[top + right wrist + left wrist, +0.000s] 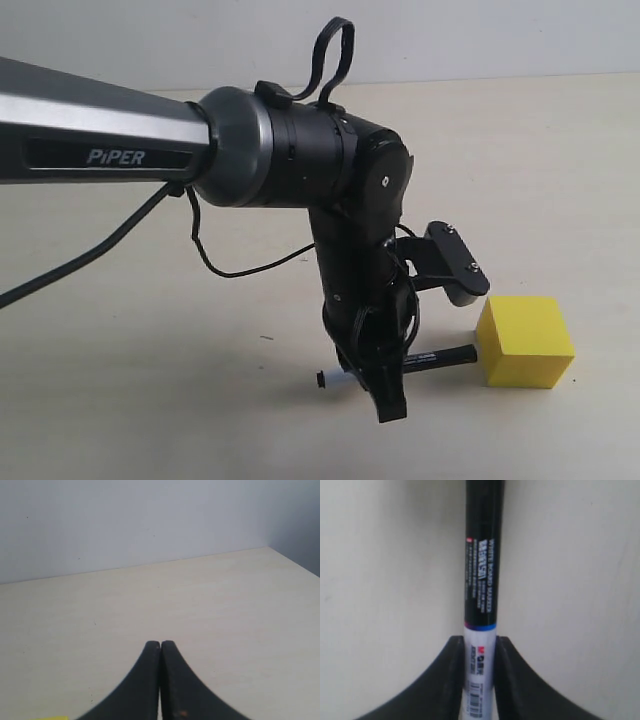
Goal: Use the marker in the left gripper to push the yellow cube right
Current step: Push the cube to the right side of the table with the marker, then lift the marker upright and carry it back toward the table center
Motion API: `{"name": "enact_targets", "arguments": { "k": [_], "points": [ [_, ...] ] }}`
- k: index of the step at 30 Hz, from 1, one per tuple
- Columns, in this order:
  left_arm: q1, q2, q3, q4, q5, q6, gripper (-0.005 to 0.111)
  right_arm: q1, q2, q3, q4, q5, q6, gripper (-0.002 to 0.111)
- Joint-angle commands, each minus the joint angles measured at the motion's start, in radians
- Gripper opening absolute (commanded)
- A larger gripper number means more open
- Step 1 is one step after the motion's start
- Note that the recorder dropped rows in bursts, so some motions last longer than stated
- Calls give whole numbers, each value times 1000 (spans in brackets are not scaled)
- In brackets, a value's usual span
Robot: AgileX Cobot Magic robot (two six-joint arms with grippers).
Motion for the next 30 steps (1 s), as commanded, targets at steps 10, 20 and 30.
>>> {"name": "enact_targets", "arguments": {
  "k": [10,20,30],
  "points": [
    [0,-7,-7,-73,-9,58,0,-7,-5,5,8,-4,0,0],
    [124,-97,-7,-21,-56,-225,0,-7,-5,5,8,-4,0,0],
    [211,-107,-7,28,-214,-766,0,-7,-5,5,8,-4,0,0]
  ]
}}
